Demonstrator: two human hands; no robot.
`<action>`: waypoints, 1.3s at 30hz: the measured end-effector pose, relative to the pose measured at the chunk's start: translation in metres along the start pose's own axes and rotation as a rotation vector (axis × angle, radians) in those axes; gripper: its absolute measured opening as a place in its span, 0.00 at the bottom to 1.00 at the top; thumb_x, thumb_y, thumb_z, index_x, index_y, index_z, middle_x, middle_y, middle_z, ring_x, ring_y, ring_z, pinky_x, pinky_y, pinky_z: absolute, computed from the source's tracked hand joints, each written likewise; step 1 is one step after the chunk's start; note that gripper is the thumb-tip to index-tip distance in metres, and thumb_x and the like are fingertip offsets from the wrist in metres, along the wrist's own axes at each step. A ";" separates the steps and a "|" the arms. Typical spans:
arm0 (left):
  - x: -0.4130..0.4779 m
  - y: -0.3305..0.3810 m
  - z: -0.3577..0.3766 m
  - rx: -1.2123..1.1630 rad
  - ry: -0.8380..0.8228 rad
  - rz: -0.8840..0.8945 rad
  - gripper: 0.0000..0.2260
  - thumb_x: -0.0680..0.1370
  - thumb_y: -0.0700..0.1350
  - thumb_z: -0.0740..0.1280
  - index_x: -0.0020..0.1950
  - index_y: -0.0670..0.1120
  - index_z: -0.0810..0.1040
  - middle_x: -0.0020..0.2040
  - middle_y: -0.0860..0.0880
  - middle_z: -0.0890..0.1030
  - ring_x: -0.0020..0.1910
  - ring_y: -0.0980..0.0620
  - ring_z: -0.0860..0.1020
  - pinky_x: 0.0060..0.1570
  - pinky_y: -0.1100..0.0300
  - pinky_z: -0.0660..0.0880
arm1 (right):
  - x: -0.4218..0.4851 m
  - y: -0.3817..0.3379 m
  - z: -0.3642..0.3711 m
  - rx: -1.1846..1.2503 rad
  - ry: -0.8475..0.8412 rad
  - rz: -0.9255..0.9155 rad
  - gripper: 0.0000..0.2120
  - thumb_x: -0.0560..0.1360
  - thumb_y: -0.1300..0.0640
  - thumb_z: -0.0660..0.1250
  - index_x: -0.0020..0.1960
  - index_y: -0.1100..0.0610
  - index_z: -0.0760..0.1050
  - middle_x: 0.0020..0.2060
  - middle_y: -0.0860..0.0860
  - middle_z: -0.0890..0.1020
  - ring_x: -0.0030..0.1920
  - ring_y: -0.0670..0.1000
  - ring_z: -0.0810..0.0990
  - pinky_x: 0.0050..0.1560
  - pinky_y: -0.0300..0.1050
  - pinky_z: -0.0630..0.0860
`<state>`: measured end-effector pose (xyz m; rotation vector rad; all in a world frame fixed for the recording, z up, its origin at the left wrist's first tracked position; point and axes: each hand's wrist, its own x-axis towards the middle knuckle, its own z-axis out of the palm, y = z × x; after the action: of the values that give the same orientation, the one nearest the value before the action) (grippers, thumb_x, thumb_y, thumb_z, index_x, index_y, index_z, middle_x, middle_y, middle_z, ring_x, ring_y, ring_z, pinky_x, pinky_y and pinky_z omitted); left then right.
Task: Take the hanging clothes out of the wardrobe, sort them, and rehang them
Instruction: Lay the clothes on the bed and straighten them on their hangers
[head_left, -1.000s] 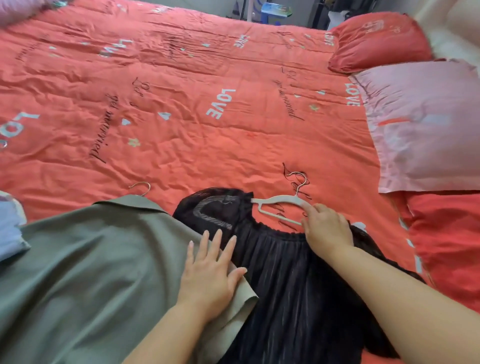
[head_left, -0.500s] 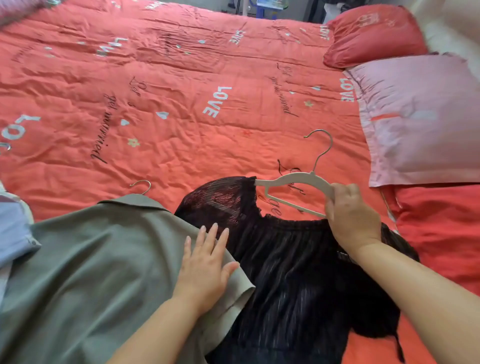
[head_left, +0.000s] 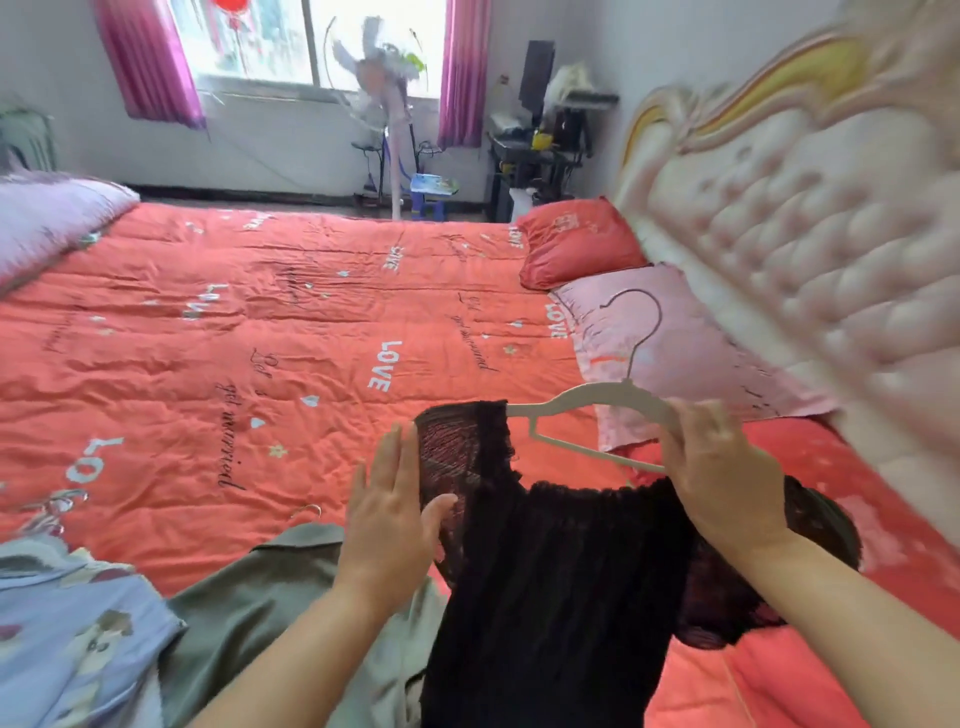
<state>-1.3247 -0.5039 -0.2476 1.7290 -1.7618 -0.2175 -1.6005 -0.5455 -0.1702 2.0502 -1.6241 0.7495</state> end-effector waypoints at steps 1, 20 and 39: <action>0.003 0.015 -0.023 -0.022 0.045 0.039 0.36 0.73 0.61 0.51 0.75 0.41 0.52 0.75 0.46 0.55 0.74 0.50 0.54 0.71 0.54 0.46 | -0.003 -0.004 -0.025 -0.010 0.005 0.006 0.19 0.76 0.51 0.55 0.46 0.64 0.78 0.34 0.56 0.75 0.19 0.58 0.71 0.17 0.40 0.64; -0.139 0.199 -0.304 0.171 0.353 0.636 0.18 0.72 0.50 0.65 0.59 0.47 0.79 0.44 0.50 0.84 0.42 0.45 0.82 0.46 0.51 0.75 | -0.084 -0.095 -0.372 0.035 0.343 -0.105 0.13 0.76 0.50 0.55 0.52 0.58 0.67 0.38 0.57 0.76 0.23 0.59 0.75 0.18 0.45 0.70; -0.374 0.115 -0.587 0.320 0.736 0.308 0.08 0.74 0.44 0.65 0.43 0.46 0.85 0.34 0.49 0.83 0.31 0.48 0.79 0.35 0.57 0.75 | -0.118 -0.363 -0.509 0.526 0.164 -0.429 0.15 0.77 0.53 0.62 0.61 0.58 0.73 0.50 0.58 0.77 0.39 0.61 0.79 0.36 0.49 0.74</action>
<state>-1.1299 0.0481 0.1462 1.4351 -1.5011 0.7750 -1.3454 -0.0565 0.1472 2.4904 -0.9042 1.2307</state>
